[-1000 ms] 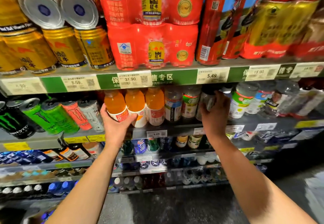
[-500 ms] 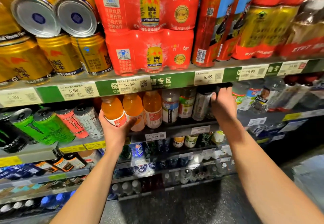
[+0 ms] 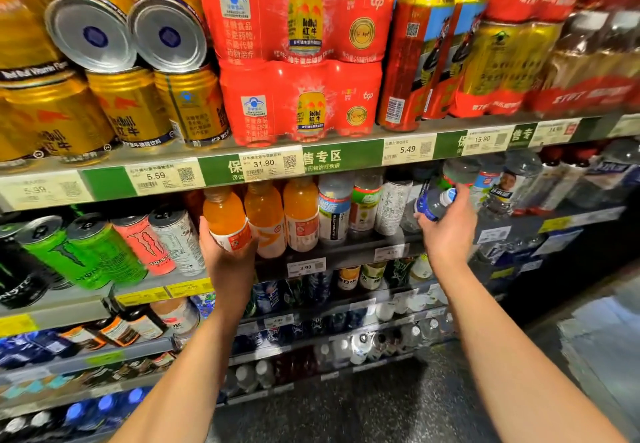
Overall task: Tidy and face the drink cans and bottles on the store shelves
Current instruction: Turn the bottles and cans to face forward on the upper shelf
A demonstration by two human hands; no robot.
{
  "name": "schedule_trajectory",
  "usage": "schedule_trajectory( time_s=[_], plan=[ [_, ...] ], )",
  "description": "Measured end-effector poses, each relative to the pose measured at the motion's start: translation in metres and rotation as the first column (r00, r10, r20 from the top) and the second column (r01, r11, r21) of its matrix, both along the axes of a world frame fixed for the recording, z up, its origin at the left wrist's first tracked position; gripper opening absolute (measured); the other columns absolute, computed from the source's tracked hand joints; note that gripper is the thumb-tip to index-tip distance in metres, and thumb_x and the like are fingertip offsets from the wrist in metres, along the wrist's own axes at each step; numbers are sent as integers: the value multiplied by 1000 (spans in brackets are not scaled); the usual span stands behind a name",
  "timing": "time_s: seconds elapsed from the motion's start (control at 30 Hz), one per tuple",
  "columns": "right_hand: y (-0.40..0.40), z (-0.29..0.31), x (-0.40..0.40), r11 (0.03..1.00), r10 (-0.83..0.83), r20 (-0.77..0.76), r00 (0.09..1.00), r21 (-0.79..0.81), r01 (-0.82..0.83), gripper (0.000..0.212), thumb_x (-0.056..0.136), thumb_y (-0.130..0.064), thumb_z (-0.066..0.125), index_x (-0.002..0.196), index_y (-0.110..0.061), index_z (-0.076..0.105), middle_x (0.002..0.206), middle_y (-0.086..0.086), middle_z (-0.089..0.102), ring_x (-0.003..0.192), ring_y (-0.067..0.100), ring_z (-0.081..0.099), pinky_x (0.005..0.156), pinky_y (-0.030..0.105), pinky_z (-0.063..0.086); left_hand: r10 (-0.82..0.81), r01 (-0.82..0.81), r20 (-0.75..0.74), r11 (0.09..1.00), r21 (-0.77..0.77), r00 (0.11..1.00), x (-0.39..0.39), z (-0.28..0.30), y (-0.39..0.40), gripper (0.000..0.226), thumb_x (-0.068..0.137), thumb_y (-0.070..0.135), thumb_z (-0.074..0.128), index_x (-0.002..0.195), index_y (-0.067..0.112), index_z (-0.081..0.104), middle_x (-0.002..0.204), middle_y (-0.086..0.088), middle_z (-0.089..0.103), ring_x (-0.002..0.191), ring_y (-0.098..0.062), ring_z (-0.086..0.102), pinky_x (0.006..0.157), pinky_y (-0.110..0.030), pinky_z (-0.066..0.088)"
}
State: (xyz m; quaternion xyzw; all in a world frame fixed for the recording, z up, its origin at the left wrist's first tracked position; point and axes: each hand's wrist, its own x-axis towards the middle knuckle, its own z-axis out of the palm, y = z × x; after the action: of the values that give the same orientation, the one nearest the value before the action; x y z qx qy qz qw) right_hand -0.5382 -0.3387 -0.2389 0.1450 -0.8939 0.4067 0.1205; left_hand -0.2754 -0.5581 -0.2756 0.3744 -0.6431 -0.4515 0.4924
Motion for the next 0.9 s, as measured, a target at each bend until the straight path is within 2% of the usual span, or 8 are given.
schedule_trajectory(
  time_s=[0.1,0.17,0.3,0.37,0.5,0.63,0.7,0.9],
  plan=[
    [6,-1,9,995,33,24,999,-93,-30,78,81,-17,81,144,-13,36,138,15,47,122,32,51,95,32,42,74,-77,60,996,51,995,-1,-9,-1,88,70,49,85,143,24,42,128,-9,61,115,-32,61,91,-54,52],
    [13,-4,16,986,19,13,1000,-168,-17,78,79,-18,83,142,-11,38,139,13,43,121,26,51,92,19,37,105,-111,80,991,77,991,-3,-20,-2,96,68,58,83,142,14,41,129,-13,60,117,-37,60,91,-56,53],
    [31,-3,21,924,-34,42,999,-379,47,74,72,-22,87,131,-13,44,130,8,48,114,18,54,96,24,44,161,-162,14,985,60,987,-12,-17,32,73,75,14,83,137,10,46,133,-12,56,122,-27,57,100,-52,49],
    [44,2,20,903,-45,53,998,-424,63,69,72,-21,86,127,-16,46,127,7,50,110,15,53,93,19,41,167,-166,-5,984,70,986,-21,-18,54,77,75,11,82,140,6,41,138,-11,46,127,-23,50,108,-47,42],
    [80,10,6,873,-100,43,994,-475,109,65,72,-23,86,124,-13,49,124,8,53,111,19,55,94,20,40,49,-49,7,993,111,999,-53,-19,88,79,78,22,82,144,11,39,144,-15,47,133,-28,47,114,-45,36],
    [129,17,-17,827,-151,61,987,-538,160,70,70,-23,87,128,-11,50,124,9,57,111,19,58,103,31,46,-90,92,-21,987,131,996,-94,-16,128,67,79,28,76,134,39,41,142,-10,47,127,-20,52,107,-54,43],
    [159,18,-31,803,-171,56,984,-571,172,66,70,-21,88,124,-10,52,119,8,59,105,17,60,101,31,48,-151,151,-3,984,99,989,-117,-17,153,66,77,41,72,134,39,40,141,-8,47,130,-26,50,107,-56,43],
    [262,17,-89,720,-176,68,982,-671,176,62,69,-17,88,121,-16,54,109,7,64,89,8,64,85,26,54,-351,342,89,935,96,932,-215,-40,244,63,75,46,76,129,45,45,125,-20,55,113,-40,60,97,-56,51]
  ],
)
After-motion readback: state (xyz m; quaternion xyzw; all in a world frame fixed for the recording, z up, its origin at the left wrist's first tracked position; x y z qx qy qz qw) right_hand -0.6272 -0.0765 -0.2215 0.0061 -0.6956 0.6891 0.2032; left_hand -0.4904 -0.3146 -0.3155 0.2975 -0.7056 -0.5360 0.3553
